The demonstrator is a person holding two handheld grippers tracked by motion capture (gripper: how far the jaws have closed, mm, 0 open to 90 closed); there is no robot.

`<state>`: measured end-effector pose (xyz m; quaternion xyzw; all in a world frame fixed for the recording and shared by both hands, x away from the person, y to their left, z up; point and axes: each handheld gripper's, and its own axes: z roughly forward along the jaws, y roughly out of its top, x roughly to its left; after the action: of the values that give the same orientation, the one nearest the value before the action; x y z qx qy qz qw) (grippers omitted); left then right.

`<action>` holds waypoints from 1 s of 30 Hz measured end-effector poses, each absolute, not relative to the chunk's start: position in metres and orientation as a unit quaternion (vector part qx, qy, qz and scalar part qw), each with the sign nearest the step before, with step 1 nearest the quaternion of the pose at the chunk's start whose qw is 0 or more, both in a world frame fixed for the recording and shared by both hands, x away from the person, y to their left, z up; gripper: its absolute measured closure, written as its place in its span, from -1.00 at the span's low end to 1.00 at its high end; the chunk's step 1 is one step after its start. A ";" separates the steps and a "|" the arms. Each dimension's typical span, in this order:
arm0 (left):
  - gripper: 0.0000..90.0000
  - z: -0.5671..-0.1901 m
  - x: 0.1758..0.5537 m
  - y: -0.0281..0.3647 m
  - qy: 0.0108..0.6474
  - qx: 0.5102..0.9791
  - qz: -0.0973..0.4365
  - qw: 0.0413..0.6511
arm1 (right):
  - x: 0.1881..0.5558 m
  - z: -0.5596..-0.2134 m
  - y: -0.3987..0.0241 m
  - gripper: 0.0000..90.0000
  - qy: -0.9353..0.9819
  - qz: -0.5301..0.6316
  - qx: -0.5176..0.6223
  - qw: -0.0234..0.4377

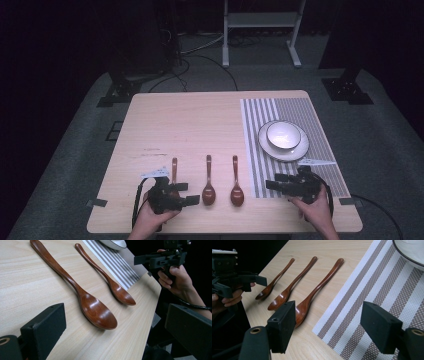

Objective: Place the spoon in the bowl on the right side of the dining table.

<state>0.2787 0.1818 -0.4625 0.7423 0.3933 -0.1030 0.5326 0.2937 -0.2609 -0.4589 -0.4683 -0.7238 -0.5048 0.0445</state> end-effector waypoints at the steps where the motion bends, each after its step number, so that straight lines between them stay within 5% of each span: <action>1: -0.95 -0.463 0.279 0.182 0.393 0.742 -0.104 0.532 | 0.295 -0.459 -0.260 -0.39 -0.725 -0.504 -0.468 0.046; 30: -0.95 -0.462 0.277 0.153 0.365 0.744 -0.148 0.540 | 0.313 -0.440 -0.236 -0.39 -0.741 -0.501 -0.444 0.048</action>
<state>0.2768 0.1534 -0.4622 0.7442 0.3647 -0.1479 0.5397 0.3128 -0.2355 -0.4404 -0.4438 -0.7415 -0.5010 0.0477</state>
